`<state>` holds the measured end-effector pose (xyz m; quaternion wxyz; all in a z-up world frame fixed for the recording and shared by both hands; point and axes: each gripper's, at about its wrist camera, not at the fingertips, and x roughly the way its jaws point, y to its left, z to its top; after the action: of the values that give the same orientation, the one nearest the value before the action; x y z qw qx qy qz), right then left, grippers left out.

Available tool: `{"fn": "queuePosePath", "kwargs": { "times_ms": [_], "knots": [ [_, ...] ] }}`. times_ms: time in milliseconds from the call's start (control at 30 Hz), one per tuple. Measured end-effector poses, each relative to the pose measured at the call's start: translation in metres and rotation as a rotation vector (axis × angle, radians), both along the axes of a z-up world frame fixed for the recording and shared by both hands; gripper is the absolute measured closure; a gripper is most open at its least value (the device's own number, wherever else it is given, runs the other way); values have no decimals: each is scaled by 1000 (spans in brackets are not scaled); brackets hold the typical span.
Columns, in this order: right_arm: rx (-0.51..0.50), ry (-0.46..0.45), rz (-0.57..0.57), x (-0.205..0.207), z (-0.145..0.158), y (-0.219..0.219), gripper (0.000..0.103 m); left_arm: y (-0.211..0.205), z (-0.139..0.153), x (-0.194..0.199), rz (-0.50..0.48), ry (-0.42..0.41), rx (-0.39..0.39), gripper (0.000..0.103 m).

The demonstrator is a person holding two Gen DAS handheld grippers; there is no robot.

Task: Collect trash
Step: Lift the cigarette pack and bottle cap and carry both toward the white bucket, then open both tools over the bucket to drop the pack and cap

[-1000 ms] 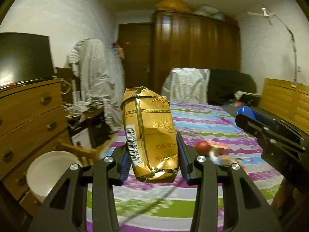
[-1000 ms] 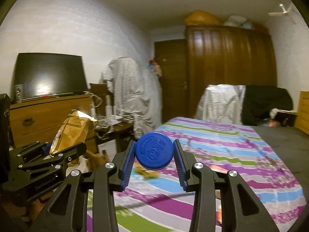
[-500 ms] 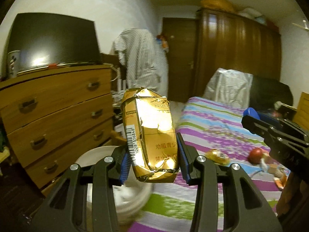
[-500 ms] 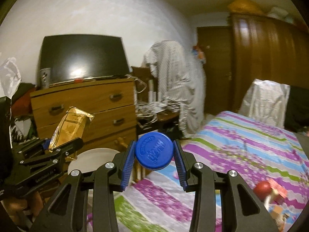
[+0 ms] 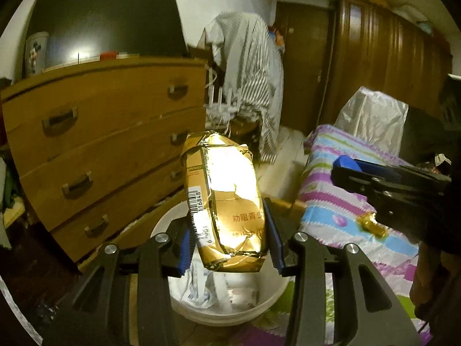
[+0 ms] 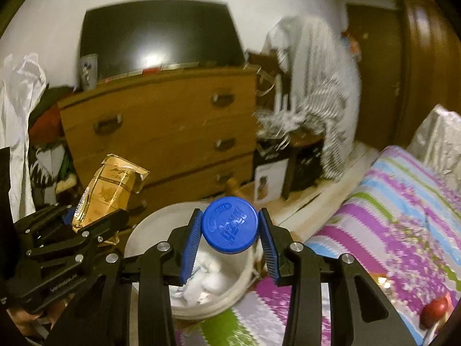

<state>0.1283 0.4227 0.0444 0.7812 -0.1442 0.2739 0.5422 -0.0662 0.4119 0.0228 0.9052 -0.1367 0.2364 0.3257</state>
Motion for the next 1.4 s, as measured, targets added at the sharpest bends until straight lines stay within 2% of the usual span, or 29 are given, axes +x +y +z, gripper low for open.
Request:
{"fn": "queuePosePath", "kwargs": {
  "times_ms": [233,467,700,1200,1267,1300,1333,1400],
  "knots": [
    [-178,128,64,21,-52,67,62,45,-37,11,-4,102,-127,62],
    [-252,172,90,32,-82,88,62,69,-57,15,-3,153,-200,62],
    [-270,187,96,37,-93,89,62,83,-71,13,11,166,-229,62],
    [-270,186,96,37,-96,88,62,89,-75,16,15,170,-240,62],
    [-265,186,94,39,-97,87,60,90,-77,18,12,181,-237,57],
    [-261,189,90,40,-97,86,52,90,-77,17,16,183,-236,48],
    [-253,192,84,43,-97,84,50,92,-78,16,23,183,-234,42],
    [-240,203,74,47,-97,79,50,95,-79,14,31,182,-233,40]
  ]
}}
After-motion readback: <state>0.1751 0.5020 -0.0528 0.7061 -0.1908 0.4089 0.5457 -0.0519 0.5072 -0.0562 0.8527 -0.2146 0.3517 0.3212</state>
